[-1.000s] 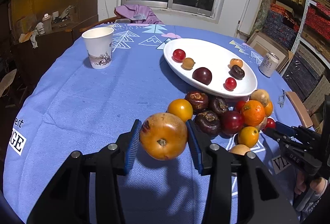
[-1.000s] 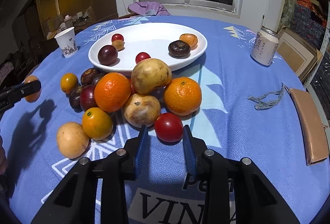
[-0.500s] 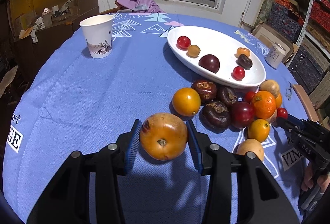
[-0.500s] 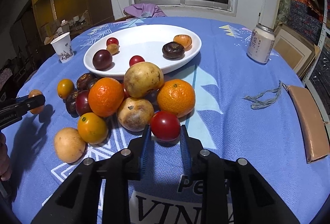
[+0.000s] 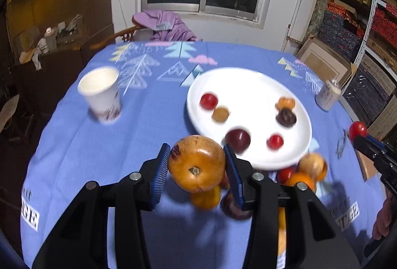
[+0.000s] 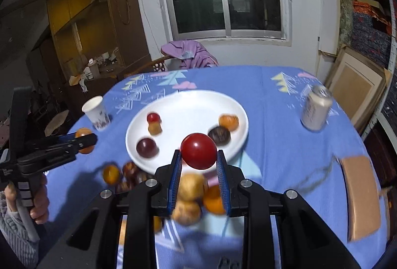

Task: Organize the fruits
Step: 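Set the speckled fruit and tomato on the plate, opening both tools, then grasp the yellow-orange round fruit with the left tool, then grasp the pale yellow fruit with the right tool while the left tool holds its fruit, then lower both held fruits onto the white plate and open both tools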

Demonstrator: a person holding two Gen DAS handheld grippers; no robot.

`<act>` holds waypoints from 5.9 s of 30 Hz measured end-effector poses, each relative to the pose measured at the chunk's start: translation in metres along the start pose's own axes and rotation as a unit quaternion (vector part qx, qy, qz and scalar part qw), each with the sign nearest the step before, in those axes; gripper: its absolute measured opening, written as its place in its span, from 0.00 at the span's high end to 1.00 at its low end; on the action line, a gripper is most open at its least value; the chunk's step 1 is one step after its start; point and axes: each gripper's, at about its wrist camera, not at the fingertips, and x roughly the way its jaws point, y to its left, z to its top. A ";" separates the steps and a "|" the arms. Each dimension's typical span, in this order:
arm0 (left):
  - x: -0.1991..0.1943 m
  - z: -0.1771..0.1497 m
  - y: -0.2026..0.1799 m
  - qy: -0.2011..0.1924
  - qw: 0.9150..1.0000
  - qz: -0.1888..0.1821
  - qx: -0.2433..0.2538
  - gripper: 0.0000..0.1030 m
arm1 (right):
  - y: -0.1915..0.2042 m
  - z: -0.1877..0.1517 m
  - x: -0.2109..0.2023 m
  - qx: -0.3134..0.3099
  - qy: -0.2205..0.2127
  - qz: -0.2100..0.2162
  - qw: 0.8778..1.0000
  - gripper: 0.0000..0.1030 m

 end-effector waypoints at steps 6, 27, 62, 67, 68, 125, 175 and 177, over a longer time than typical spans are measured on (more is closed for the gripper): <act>0.049 0.050 -0.034 0.010 1.000 -0.003 0.024 0.58 | 0.002 0.038 0.076 -0.004 0.048 0.006 0.999 0.72; 0.073 0.068 -0.024 0.026 1.000 -0.002 -0.001 0.31 | -0.010 0.045 0.089 -0.001 0.057 -0.001 0.998 0.53; 0.035 -0.075 -0.002 0.006 0.995 0.088 0.052 0.14 | -0.050 -0.052 -0.006 0.089 -0.021 -0.067 0.994 0.16; 0.039 -0.073 0.001 0.014 0.997 0.054 0.046 0.20 | -0.041 -0.054 -0.002 0.066 -0.015 -0.069 0.995 0.16; 0.040 -0.072 0.002 0.016 0.998 0.046 0.043 0.22 | -0.038 -0.055 -0.002 0.062 -0.015 -0.069 0.996 0.16; 0.029 -0.078 0.007 0.032 0.999 0.021 0.034 0.61 | 0.015 -0.052 0.065 -0.036 0.043 0.002 0.998 0.51; -0.095 -0.006 -0.042 -0.129 0.990 0.036 0.032 0.62 | 0.014 0.008 -0.085 0.022 -0.113 0.008 0.993 0.55; -0.088 0.016 -0.044 -0.128 0.991 0.027 0.022 0.62 | 0.014 0.028 -0.073 0.020 -0.112 0.005 0.993 0.55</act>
